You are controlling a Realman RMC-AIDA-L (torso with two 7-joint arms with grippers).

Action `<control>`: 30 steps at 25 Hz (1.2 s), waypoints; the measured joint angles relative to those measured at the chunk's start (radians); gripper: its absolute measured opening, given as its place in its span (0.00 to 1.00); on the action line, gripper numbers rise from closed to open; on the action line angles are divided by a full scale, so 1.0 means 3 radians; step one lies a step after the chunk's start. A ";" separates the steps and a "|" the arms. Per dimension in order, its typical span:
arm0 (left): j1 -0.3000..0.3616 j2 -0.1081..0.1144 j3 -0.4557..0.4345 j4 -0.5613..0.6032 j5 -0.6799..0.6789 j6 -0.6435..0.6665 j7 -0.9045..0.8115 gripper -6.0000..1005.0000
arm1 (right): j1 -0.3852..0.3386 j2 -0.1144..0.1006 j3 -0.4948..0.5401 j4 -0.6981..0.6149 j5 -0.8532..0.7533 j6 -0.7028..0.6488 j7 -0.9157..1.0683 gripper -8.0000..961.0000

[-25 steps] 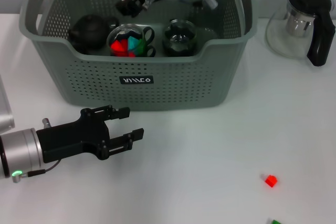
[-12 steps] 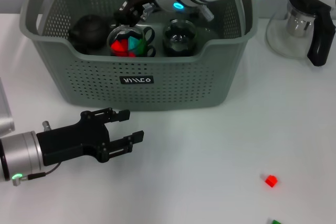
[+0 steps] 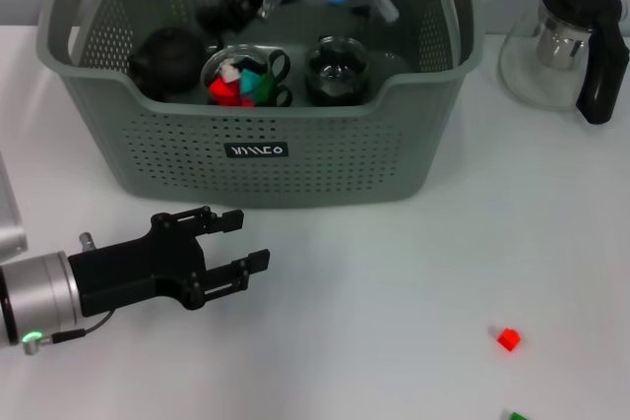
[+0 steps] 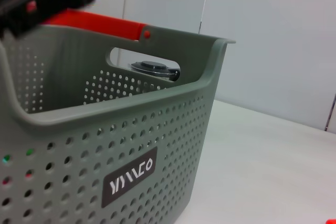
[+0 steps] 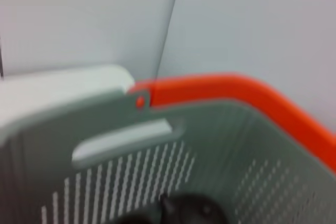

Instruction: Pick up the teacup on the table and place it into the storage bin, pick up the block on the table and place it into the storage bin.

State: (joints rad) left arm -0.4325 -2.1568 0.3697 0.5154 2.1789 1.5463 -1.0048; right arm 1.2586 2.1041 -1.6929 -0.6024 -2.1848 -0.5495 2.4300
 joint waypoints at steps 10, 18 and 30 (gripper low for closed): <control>0.0000 0.0004 -0.0002 0.0016 -0.0003 -0.0005 0.0000 0.63 | -0.1911 -0.0023 0.0386 -0.2304 0.0781 -0.0101 -0.0721 0.89; -0.0043 0.0011 -0.0005 0.0011 -0.0007 -0.0039 0.0000 0.63 | -0.2749 -0.0040 0.1233 -0.1896 0.2830 -0.1894 -0.2734 0.89; -0.0050 0.0022 -0.0006 0.0011 -0.0008 -0.0092 -0.0004 0.63 | -0.2690 -0.0418 0.2351 -0.2010 0.1179 -0.4456 -0.2139 0.89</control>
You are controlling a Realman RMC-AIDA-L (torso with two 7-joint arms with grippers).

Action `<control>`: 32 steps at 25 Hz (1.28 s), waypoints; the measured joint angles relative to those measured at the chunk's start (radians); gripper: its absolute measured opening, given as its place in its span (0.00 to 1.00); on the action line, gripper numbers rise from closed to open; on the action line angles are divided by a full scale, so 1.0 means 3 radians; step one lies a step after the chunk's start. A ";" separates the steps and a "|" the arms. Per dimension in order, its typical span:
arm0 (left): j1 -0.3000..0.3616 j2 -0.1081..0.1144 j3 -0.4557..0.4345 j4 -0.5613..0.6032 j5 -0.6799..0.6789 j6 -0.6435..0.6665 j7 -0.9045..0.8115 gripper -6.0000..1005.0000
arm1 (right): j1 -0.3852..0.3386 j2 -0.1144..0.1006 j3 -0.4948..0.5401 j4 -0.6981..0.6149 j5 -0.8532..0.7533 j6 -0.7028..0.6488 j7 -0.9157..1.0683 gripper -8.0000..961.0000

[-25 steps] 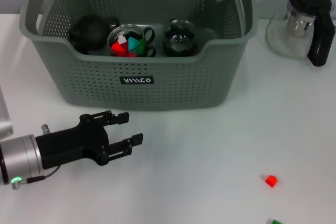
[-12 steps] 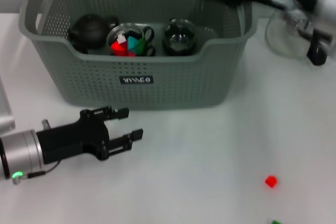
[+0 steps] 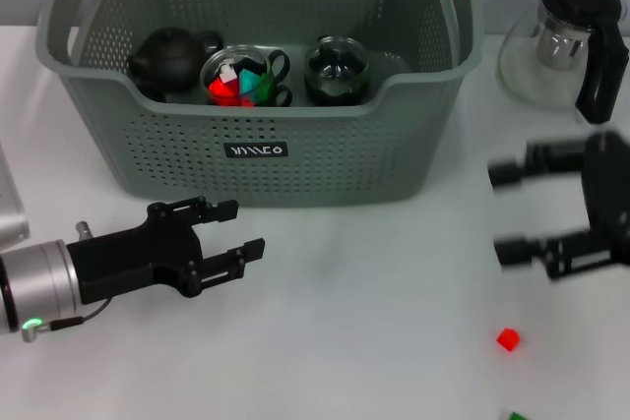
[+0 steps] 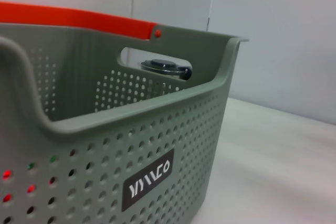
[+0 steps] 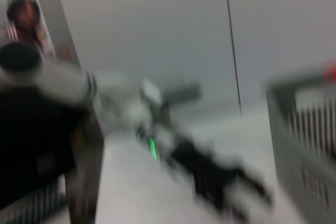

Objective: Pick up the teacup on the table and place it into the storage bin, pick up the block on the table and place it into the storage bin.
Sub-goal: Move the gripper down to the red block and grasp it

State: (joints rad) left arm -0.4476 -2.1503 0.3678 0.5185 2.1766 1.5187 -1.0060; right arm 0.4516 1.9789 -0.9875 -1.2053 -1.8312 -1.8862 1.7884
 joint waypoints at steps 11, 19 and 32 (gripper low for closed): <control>-0.0020 -0.0010 0.0007 -0.0010 0.0000 -0.0008 -0.0001 0.63 | 0.0717 0.0275 -0.0477 -0.0430 -0.2128 -0.0292 0.0790 0.89; 0.0005 -0.0019 0.0006 -0.0011 0.0000 -0.0024 -0.0001 0.63 | 0.0869 0.0400 -0.1093 -0.0347 -0.2538 -0.0094 0.0825 0.89; 0.0009 -0.0022 0.0006 -0.0010 0.0000 -0.0026 -0.0001 0.63 | 0.0695 0.0404 -0.1544 -0.0023 -0.2654 0.0482 0.0918 0.89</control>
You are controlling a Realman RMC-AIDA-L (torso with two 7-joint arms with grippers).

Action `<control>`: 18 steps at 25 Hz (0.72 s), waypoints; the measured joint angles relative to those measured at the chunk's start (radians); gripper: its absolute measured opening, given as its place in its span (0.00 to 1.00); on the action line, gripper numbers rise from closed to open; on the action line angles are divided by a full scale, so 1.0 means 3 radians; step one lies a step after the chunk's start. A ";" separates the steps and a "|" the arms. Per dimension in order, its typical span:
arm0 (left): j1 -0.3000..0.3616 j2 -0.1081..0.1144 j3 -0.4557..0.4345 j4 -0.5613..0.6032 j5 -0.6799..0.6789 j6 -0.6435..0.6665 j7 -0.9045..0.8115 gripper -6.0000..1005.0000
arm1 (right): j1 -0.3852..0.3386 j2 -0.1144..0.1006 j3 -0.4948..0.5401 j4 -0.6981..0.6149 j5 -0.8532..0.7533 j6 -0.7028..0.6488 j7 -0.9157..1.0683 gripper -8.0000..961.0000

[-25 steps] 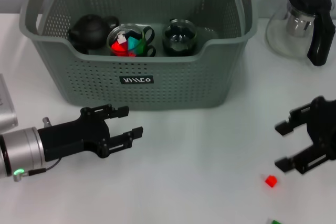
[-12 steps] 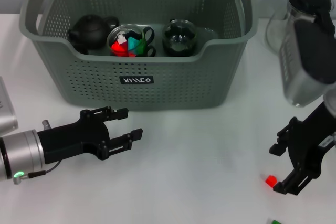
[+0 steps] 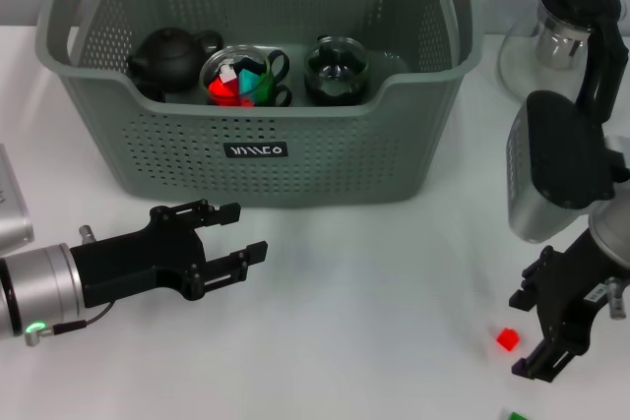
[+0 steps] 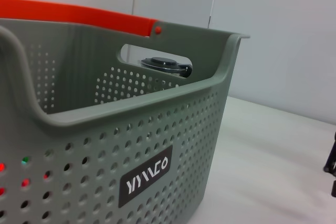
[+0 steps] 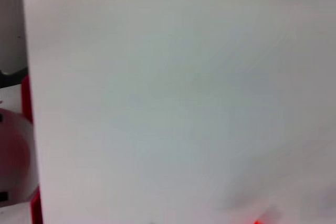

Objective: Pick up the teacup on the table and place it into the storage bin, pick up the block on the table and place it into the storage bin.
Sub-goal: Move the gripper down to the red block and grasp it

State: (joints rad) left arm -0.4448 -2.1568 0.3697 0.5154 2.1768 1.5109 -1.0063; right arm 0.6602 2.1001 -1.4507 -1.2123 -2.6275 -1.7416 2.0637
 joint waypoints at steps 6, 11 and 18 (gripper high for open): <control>-0.0005 0.0000 0.0000 0.0000 0.0000 0.0000 0.0000 0.63 | -0.0011 0.0000 -0.0145 0.0089 -0.0006 0.0231 0.0023 0.89; -0.0005 0.0001 0.0000 -0.0004 0.0003 0.0000 -0.0026 0.63 | -0.0010 0.0000 -0.0318 0.0142 -0.0008 0.0321 0.0078 0.89; -0.0011 0.0005 0.0003 -0.0005 0.0008 0.0000 -0.0034 0.63 | -0.0022 0.0000 -0.0430 0.0163 -0.0037 0.0396 0.0211 0.73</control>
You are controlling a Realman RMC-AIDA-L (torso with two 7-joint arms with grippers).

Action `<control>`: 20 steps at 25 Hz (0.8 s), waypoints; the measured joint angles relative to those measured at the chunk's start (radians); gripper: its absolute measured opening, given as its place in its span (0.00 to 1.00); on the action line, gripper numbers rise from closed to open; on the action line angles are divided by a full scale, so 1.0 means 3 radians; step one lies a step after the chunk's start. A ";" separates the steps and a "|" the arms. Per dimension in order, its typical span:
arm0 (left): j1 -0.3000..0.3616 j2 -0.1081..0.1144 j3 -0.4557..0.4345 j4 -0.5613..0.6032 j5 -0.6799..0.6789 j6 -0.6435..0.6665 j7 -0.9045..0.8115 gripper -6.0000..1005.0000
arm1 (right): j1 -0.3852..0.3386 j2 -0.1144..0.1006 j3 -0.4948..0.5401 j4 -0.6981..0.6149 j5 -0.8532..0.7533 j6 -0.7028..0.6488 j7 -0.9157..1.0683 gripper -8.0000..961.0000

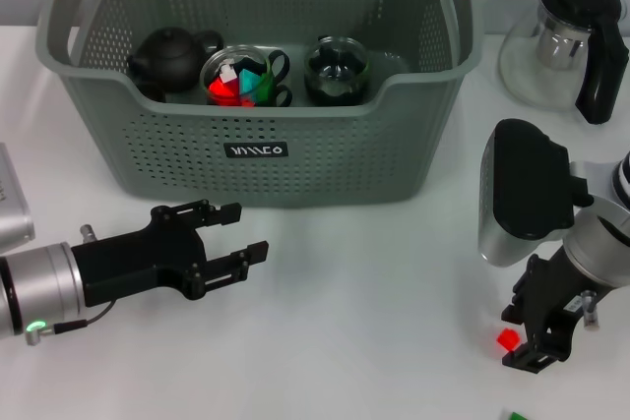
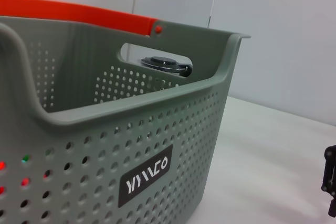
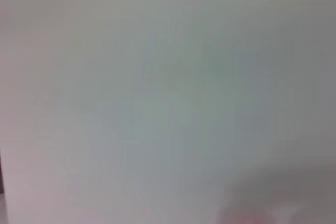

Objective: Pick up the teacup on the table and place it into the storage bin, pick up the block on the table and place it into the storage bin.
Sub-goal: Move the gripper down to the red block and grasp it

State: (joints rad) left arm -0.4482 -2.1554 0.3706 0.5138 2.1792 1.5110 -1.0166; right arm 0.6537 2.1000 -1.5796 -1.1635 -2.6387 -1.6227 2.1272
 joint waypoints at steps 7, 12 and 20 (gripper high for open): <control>0.0002 0.0001 -0.0003 0.0000 0.0003 0.0000 -0.0002 0.63 | 0.0006 0.0000 -0.0113 0.0018 -0.0070 0.0090 0.0118 0.53; 0.0006 0.0005 -0.0003 0.0000 0.0001 0.0000 -0.0002 0.63 | 0.0001 0.0000 -0.0179 0.0018 -0.0089 0.0154 0.0161 0.51; 0.0012 0.0002 -0.0003 0.0000 0.0012 0.0000 -0.0002 0.63 | 0.0001 0.0000 -0.0173 0.0013 -0.0091 0.0227 0.0189 0.51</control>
State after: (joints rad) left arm -0.4445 -2.1548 0.3697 0.5138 2.1829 1.5110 -1.0171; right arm 0.6540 2.1000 -1.6315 -1.1594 -2.6660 -1.5544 2.1838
